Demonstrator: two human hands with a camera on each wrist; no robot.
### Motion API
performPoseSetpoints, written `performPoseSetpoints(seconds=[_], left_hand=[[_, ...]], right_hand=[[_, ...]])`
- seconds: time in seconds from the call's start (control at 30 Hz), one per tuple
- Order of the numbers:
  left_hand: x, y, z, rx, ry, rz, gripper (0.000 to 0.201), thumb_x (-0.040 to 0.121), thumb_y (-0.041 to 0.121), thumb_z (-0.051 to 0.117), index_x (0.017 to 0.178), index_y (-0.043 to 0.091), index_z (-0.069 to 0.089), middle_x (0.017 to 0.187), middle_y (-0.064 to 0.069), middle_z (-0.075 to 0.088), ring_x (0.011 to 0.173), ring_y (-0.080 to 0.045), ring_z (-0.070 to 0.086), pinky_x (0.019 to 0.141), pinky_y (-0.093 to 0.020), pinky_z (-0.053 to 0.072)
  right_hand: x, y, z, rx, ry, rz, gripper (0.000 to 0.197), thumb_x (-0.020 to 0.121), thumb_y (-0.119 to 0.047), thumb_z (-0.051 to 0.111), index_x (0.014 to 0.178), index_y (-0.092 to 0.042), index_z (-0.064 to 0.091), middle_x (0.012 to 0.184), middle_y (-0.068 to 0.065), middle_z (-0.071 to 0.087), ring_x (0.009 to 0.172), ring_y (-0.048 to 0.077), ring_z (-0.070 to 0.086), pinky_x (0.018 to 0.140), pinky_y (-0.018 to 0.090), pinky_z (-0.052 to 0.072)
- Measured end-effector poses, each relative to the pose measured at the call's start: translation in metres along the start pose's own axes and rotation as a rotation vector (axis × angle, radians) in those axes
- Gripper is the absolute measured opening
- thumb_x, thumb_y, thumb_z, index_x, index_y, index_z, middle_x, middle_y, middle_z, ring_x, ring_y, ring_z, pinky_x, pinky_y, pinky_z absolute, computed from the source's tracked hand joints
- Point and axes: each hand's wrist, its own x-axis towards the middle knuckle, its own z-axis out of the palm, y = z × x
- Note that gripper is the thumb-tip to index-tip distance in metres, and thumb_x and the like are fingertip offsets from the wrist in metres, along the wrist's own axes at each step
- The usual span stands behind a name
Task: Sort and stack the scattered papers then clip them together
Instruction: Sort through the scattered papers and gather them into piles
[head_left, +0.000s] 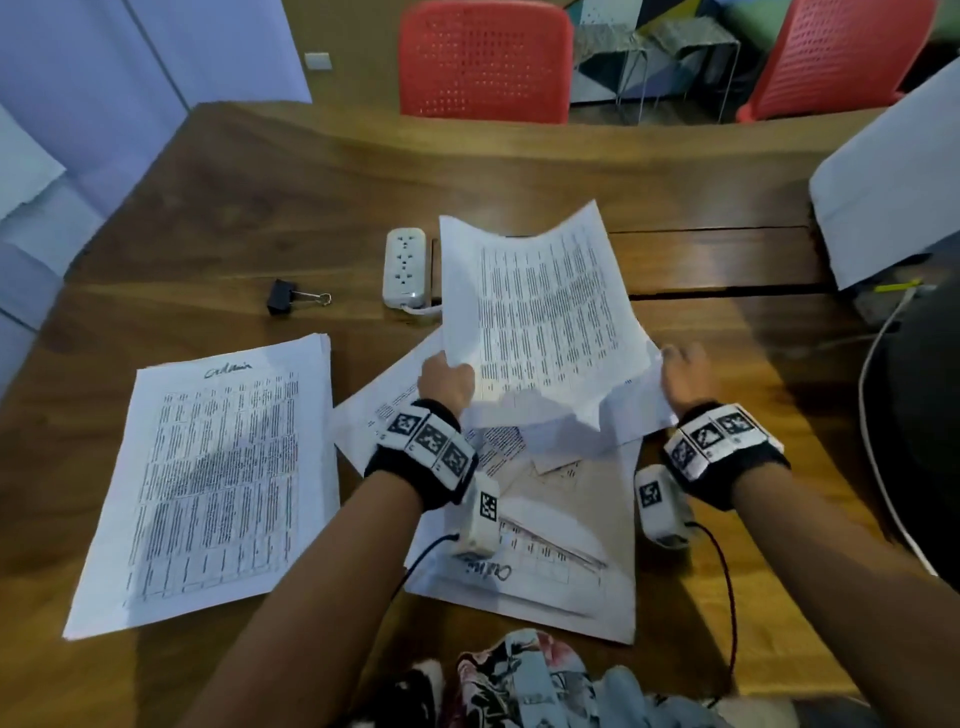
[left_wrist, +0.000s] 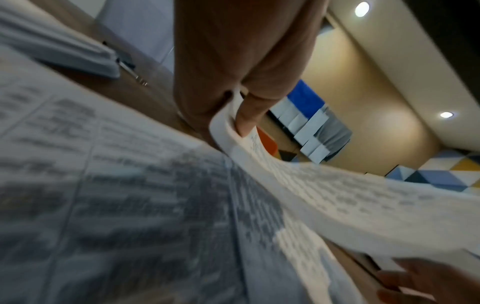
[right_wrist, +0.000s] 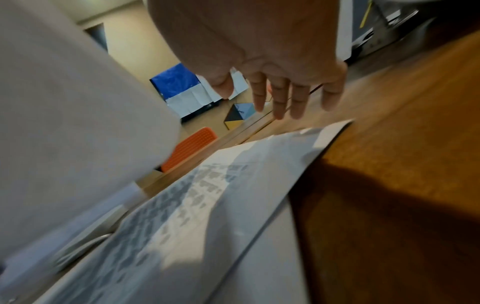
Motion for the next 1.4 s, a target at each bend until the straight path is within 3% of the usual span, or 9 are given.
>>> performPoseSetpoints(seconds=[0.37,0.5,0.6,0.73,0.87,1.07,1.17,1.27,1.4], left_hand=[[-0.008,-0.015,0.036,0.498,-0.072,-0.203,0.062,0.088,0.024,0.049,0.141,0.000,0.027,0.148,-0.021,0.019,0.137,-0.036,0.022,0.110,-0.043,0.027],[-0.001,-0.009,0.039,0.280,-0.153,-0.146,0.051,0.085,0.013,0.057,0.128,-0.011,0.045,0.131,-0.028,0.050,0.122,-0.037,0.051,0.083,-0.033,0.047],[-0.001,-0.003,0.033,0.142,-0.190,-0.172,0.049,0.083,0.002,0.060,0.127,-0.006,0.041,0.126,-0.019,0.055,0.119,-0.033,0.054,0.094,-0.034,0.045],[-0.010,0.015,0.014,0.530,-0.165,0.195,0.039,0.087,0.003,0.049,0.126,0.007,0.053,0.125,-0.014,0.059,0.117,-0.032,0.054,0.095,-0.033,0.044],[-0.022,0.049,-0.008,1.002,-0.044,0.605,0.027,0.087,0.004,0.043,0.110,0.012,0.056,0.115,-0.011,0.061,0.110,-0.031,0.057,0.093,-0.039,0.042],[-0.011,0.063,-0.031,1.190,0.037,0.784,0.031,0.092,0.011,0.045,0.119,0.019,0.058,0.123,-0.004,0.061,0.124,-0.023,0.045,0.109,-0.041,0.023],[-0.003,0.051,-0.038,1.043,0.020,0.825,0.026,0.092,0.009,0.048,0.110,0.017,0.064,0.118,-0.003,0.065,0.122,-0.023,0.046,0.110,-0.044,0.021],[0.009,0.031,-0.047,0.682,0.160,0.686,0.039,0.087,0.007,0.056,0.124,0.015,0.056,0.127,-0.008,0.058,0.123,-0.027,0.048,0.107,-0.043,0.036],[0.021,-0.005,-0.061,0.767,0.092,0.210,0.086,0.078,0.026,0.074,0.144,0.005,0.023,0.149,-0.019,0.026,0.139,-0.035,0.026,0.110,-0.044,0.029]], right_hand=[[0.003,0.004,0.028,-0.194,-0.278,0.010,0.060,0.095,-0.040,0.043,0.128,0.011,0.039,0.132,0.026,0.048,0.119,0.038,0.050,0.090,0.039,0.042],[-0.013,0.002,0.035,-0.286,-0.323,-0.008,0.043,0.093,-0.013,0.050,0.127,0.002,0.030,0.130,0.021,0.047,0.118,0.035,0.049,0.088,0.036,0.043],[-0.022,-0.002,0.033,-0.373,-0.287,-0.053,0.043,0.089,-0.010,0.055,0.124,0.000,0.034,0.128,0.020,0.047,0.116,0.035,0.048,0.090,0.036,0.044],[-0.032,-0.023,0.017,-0.536,-0.100,-0.220,0.079,0.079,-0.015,0.068,0.141,-0.010,0.019,0.149,0.015,0.019,0.136,0.035,0.022,0.109,0.051,0.027],[-0.043,-0.069,0.004,-0.681,0.049,-0.716,0.096,0.074,-0.009,0.070,0.147,-0.029,0.011,0.158,0.004,0.001,0.145,0.031,-0.004,0.112,0.060,0.002],[-0.055,-0.116,-0.008,-0.750,0.228,-1.038,0.069,0.069,-0.012,0.072,0.130,-0.029,0.045,0.147,0.009,0.036,0.141,0.037,0.020,0.103,0.071,0.000],[-0.061,-0.127,-0.006,-0.959,0.004,-1.023,0.045,0.086,-0.023,0.058,0.129,-0.029,0.049,0.136,0.007,0.050,0.130,0.028,0.040,0.111,0.058,0.013],[-0.064,-0.122,-0.005,-0.926,-0.135,-0.867,0.033,0.094,-0.016,0.046,0.126,-0.022,0.054,0.114,0.013,0.061,0.110,0.028,0.055,0.097,0.042,0.041],[-0.057,-0.108,-0.012,-0.821,-0.012,-0.799,0.018,0.094,-0.010,0.045,0.102,-0.007,0.061,0.073,0.003,0.046,0.077,0.022,0.049,0.074,0.032,0.044]])
